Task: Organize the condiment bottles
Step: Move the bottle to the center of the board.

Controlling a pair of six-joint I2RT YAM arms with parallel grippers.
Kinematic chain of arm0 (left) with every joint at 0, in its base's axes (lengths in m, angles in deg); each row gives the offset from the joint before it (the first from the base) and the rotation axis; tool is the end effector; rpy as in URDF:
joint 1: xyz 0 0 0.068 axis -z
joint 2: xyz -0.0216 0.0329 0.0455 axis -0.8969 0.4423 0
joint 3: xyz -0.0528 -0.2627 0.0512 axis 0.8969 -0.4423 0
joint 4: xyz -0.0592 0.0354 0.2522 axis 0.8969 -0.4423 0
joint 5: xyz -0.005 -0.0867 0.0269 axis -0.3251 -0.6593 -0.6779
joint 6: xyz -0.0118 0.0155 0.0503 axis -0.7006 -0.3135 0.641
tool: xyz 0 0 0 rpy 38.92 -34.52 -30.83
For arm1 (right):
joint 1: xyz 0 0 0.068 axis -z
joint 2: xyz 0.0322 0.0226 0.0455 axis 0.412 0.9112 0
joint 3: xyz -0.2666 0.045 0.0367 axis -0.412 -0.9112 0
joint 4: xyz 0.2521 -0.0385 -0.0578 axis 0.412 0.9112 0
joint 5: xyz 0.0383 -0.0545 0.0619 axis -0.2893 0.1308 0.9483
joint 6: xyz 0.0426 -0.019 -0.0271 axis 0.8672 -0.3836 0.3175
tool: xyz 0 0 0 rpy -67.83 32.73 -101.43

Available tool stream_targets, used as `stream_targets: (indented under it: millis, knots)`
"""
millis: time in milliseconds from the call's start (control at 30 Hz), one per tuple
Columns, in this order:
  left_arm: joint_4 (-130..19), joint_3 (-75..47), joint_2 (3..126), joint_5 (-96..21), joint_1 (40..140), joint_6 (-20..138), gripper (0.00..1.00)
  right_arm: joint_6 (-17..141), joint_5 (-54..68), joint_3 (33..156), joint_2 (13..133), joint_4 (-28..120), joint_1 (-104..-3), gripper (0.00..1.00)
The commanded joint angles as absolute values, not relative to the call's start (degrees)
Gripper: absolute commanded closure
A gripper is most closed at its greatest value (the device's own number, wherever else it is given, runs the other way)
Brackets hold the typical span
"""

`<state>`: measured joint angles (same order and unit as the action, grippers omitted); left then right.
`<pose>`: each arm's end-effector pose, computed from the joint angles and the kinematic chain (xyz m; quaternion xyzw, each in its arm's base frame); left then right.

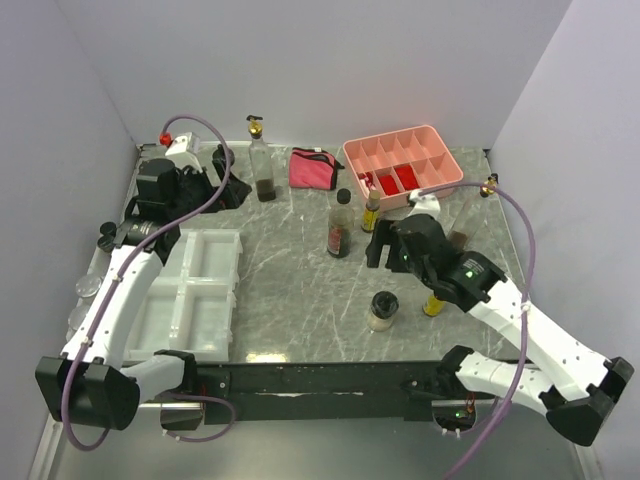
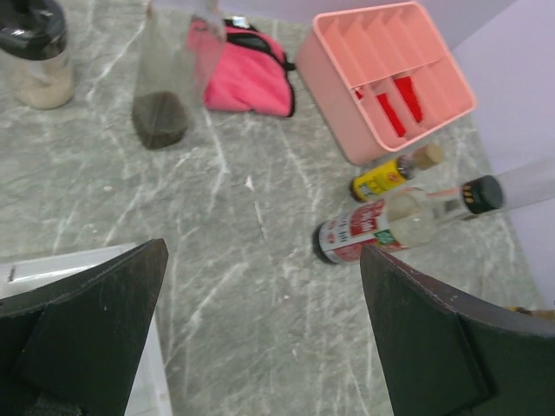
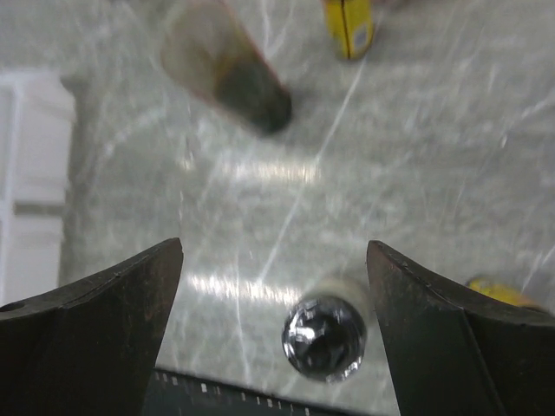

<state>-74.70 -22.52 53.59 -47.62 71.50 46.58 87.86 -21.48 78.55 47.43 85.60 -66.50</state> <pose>0.2523 -0.0457 0.3740 -0.0192 0.8046 -0.2814 0.5225 0.1547 0.1228 0.3453 0.0109 0.8797 0.1427 0.4534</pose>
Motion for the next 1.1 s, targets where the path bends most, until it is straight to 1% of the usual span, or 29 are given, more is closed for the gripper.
stream_targets:
  millis: [0,100,333,433,467,633,700,733,767,867,1067]
  knots:
    - [-73.7,-22.8,54.0,-42.9,71.7,49.2,0.01,89.9,-12.1,76.0,48.7,92.0,-66.4,0.06]
    - [-74.5,-22.3,53.8,-42.4,71.7,49.2,0.01,90.0,-7.5,74.0,49.3,91.1,-66.4,0.06]
    - [-75.8,-23.6,51.4,-37.7,71.7,48.8,0.01,91.6,-9.6,70.6,53.9,91.7,-66.4,0.06]
    - [-75.9,-23.6,50.9,-37.0,71.7,48.8,0.01,92.3,-8.1,68.6,54.9,91.2,-66.4,0.1]
    - [-75.8,-23.7,50.7,-36.7,71.7,48.8,0.01,92.5,-7.7,68.2,54.9,91.1,-66.4,0.13]
    - [-77.0,-23.3,50.4,-33.9,71.7,48.7,0.01,93.2,-8.3,67.0,54.0,92.9,-66.8,0.21]
    - [-77.9,-22.7,50.5,-33.3,71.7,49.0,0.01,93.2,-8.4,66.7,53.8,93.4,-67.1,0.25]
    - [-78.2,-22.4,50.3,-32.9,71.7,49.0,0.01,93.1,-7.9,66.4,53.6,93.2,-67.5,0.29]
    - [-78.5,-22.2,50.1,-32.6,71.7,49.1,0.01,93.1,-7.7,66.3,53.6,92.7,-67.8,0.36]
    - [-79.2,-22.0,49.3,-32.6,71.7,48.8,0.01,94.2,-9.0,66.7,53.9,92.3,-70.9,0.5]
    - [-82.0,-23.8,46.1,-32.5,71.7,48.4,0.01,97.8,-11.1,68.1,57.5,87.9,-77.9,0.52]
